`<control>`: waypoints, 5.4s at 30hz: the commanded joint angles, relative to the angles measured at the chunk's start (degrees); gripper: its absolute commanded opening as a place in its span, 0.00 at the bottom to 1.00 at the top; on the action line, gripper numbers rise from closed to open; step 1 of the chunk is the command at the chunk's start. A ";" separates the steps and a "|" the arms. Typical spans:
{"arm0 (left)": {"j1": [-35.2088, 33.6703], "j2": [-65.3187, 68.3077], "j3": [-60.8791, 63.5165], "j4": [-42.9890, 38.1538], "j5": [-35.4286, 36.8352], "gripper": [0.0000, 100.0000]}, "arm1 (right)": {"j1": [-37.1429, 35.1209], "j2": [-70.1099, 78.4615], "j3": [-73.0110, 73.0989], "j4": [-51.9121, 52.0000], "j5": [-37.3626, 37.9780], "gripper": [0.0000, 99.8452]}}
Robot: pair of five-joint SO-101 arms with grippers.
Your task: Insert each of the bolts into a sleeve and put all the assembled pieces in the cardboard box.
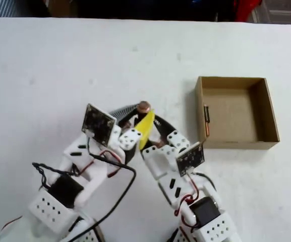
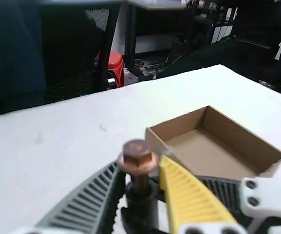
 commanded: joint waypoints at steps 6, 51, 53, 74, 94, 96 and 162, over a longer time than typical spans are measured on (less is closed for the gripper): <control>-2.07 -1.36 -0.79 -2.11 -0.53 0.22 | 0.04 -0.84 0.44 -0.22 0.97 0.02; -32.22 -34.86 18.20 14.68 -0.44 0.02 | 14.81 -0.57 -13.10 20.97 3.60 0.02; -32.75 -34.86 20.40 14.68 -0.44 0.02 | 14.90 -0.57 -15.91 24.66 7.21 0.02; -34.59 -34.86 26.99 27.08 -2.11 0.02 | 27.47 32.13 -46.86 37.41 17.32 0.02; -34.24 -34.86 27.34 39.03 -4.48 0.02 | 43.82 93.23 -77.19 37.32 17.58 0.02; -34.24 -34.86 27.34 39.74 -4.48 0.02 | 43.82 98.24 -79.91 37.32 17.49 0.02; -44.70 -34.86 27.87 40.18 -7.38 0.02 | 5.23 106.33 -95.82 60.70 -19.52 0.22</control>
